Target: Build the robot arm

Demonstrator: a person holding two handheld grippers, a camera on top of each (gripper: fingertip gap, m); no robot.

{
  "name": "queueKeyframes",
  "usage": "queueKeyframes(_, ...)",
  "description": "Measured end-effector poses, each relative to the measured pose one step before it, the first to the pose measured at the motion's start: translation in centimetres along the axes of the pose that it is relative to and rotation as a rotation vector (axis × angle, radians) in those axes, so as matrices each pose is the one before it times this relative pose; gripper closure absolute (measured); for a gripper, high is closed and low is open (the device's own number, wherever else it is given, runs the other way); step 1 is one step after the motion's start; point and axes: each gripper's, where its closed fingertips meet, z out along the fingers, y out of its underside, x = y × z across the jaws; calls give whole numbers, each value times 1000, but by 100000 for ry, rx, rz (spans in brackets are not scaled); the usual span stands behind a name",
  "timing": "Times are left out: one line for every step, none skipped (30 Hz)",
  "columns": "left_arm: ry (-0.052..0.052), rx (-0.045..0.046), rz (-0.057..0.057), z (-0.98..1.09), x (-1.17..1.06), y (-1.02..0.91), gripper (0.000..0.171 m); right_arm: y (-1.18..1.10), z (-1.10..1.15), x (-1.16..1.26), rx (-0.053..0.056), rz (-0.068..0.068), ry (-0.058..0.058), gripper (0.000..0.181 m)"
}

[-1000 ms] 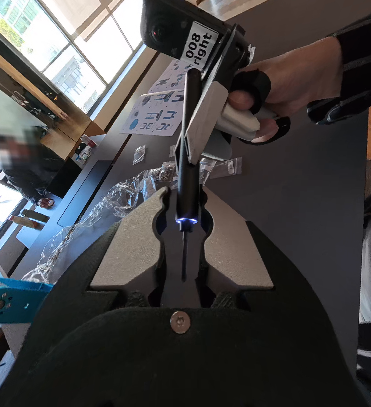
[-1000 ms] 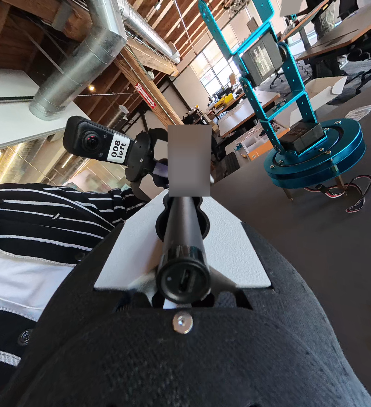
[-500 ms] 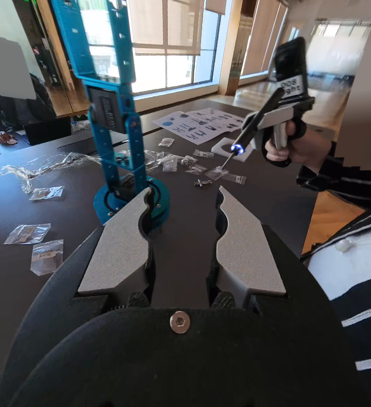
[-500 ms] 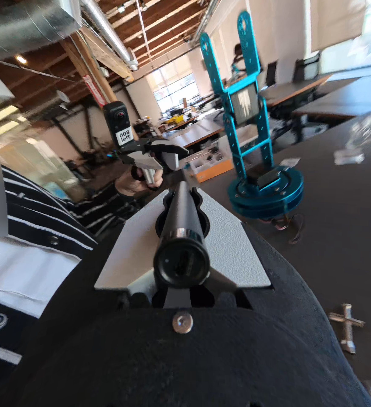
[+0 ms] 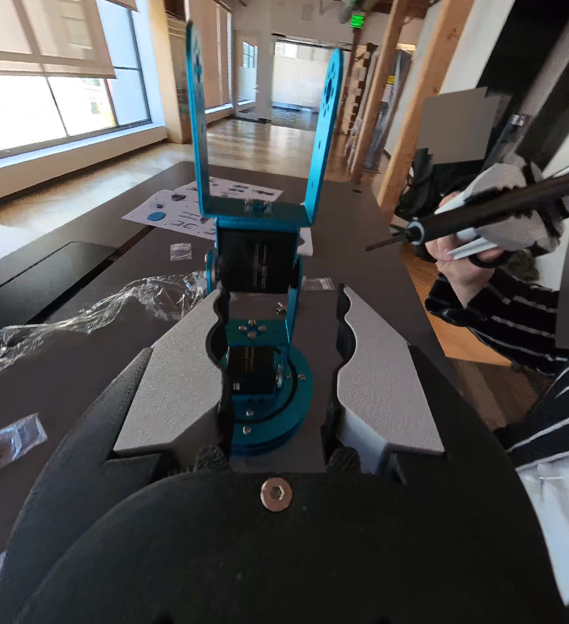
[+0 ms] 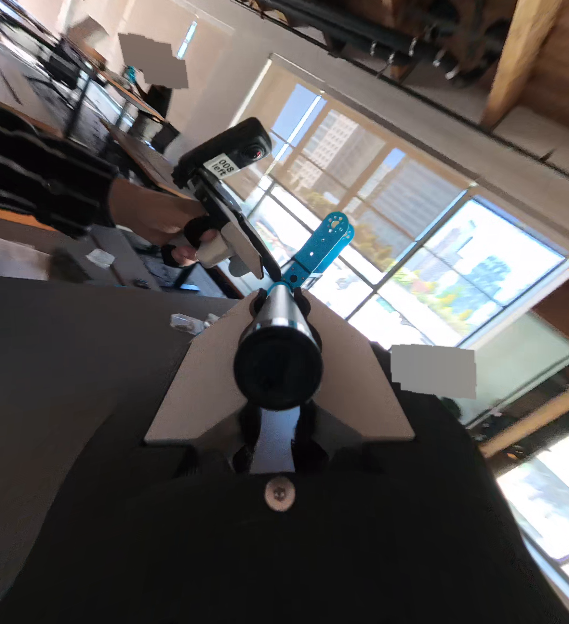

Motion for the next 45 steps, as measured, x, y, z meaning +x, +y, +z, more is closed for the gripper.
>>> queueKeyframes(2086,-1170,1512,231,32,-375,107,11,235,-409,19,-3906,3713,165)
queueKeyframes(568,-1870,1282,188,-164,-200,108,14,223,-473,797,-2502,2961,165)
queueKeyframes(213,-2251,974,158,-203,-31,108,-1,205,-450,1250,-1733,2544,165)
queueKeyframes(486,-1819,289,128,-148,-26,108,-22,211,-343,1405,-1657,2567,165)
queueKeyframes(82,-1181,-159,65,-169,-86,109,22,191,-270,1344,-2025,2290,165)
queueKeyframes(-560,-38,-126,-35,-196,-213,110,182,192,-165,478,-2124,1941,165)
queueKeyframes(-558,746,328,-108,-156,-299,111,341,210,-18,-438,-1053,1616,164)
queueKeyframes(-882,511,795,-94,-186,-250,112,310,189,68,-22,598,1226,165)
queueKeyframes(-2506,350,979,-27,-443,-227,101,229,183,13,772,1896,348,165)
queueKeyframes(-1675,-363,782,62,-407,-118,97,232,165,38,1017,2112,529,165)
queueKeyframes(4,20,-674,146,-199,-176,94,264,168,89,641,1377,1064,165)
queueKeyframes(1815,672,-1910,225,43,-233,94,286,151,143,-75,293,1509,165)
queueKeyframes(1520,281,-2470,282,-37,-167,92,294,144,150,-636,-312,1483,165)
queueKeyframes(1530,120,-2230,266,-38,-112,92,200,93,98,-434,30,883,165)
queueKeyframes(2281,228,-1830,230,124,-87,96,21,45,32,367,1232,347,165)
queueKeyframes(2786,-177,-1631,180,222,-17,100,-68,22,-27,881,1944,-185,165)
queueKeyframes(2794,-318,-1324,142,270,25,105,-31,20,-66,617,1384,-223,165)
queueKeyframes(1175,-46,-710,86,87,17,106,71,36,-57,-125,366,-16,165)
queueKeyframes(63,99,203,6,2,-2,107,75,27,-74,-311,-573,-166,165)
queueKeyframes(-318,-10,543,-5,-23,13,107,79,23,-76,-315,-294,-203,165)
queueKeyframes(-432,-212,769,4,-28,41,107,86,35,-44,-162,565,-23,165)
queueKeyframes(-418,-114,1009,16,-21,29,107,21,25,-68,322,741,-200,165)
queueKeyframes(-331,-264,937,58,-27,76,106,-38,-2,-85,475,116,-108,165)
queueKeyframes(-221,173,130,50,-62,-25,107,-46,8,-11,230,-323,326,165)
queueKeyframes(466,161,-871,85,11,-35,106,-28,17,0,38,-485,136,165)
queueKeyframes(603,234,-592,88,26,-22,106,-13,12,34,41,-388,387,165)
queueKeyframes(235,121,461,47,-15,4,106,40,27,58,-44,149,334,165)
queueKeyframes(-235,-75,964,15,-40,47,107,77,39,-1,-162,389,-183,165)
queueKeyframes(-1033,-263,1034,-20,-128,60,111,84,61,6,-180,489,-144,165)
queueKeyframes(-1179,-163,1232,-50,-150,43,114,116,54,-13,-401,266,-136,165)
queueKeyframes(31,70,47,-37,-17,27,114,74,34,2,-252,-51,108,166)
queueKeyframes(518,521,-1122,-18,27,-48,114,-31,18,-27,146,-72,-104,165)
queueKeyframes(476,615,-1021,-6,10,-33,114,-56,3,-56,289,-191,-187,165)
queueKeyframes(171,437,-152,4,7,-9,114,-55,9,-42,262,-162,-28,165)
queueKeyframes(-149,178,245,-13,-8,5,114,-51,28,-70,233,113,-362,165)
queueKeyframes(-329,-25,339,-10,-1,15,114,-41,14,-69,220,12,-284,165)
queueKeyframes(-397,-198,427,-12,11,21,114,-36,28,5,83,-356,283,165)
queueKeyframes(-497,-345,453,-15,-1,29,114,17,32,-15,-93,-246,18,165)
queueKeyframes(-655,-264,286,5,-2,-5,114,19,37,-24,-87,38,-151,165)
queueKeyframes(-315,-41,-255,39,64,-21,112,-7,28,-31,44,-184,-81,165)
queueKeyframes(-245,120,-385,35,75,-21,110,7,27,-6,-73,-265,104,165)
queueKeyframes(-629,105,54,9,4,-12,110,26,30,4,-146,-140,81,165)
queueKeyframes(-638,168,261,3,0,13,110,-9,20,17,44,-71,61,165)
queueKeyframes(-918,255,486,3,-36,3,111,-47,2,18,177,-94,221,165)
queueKeyframes(-1223,305,812,-3,-75,10,112,-71,-8,-4,381,-165,11,165)
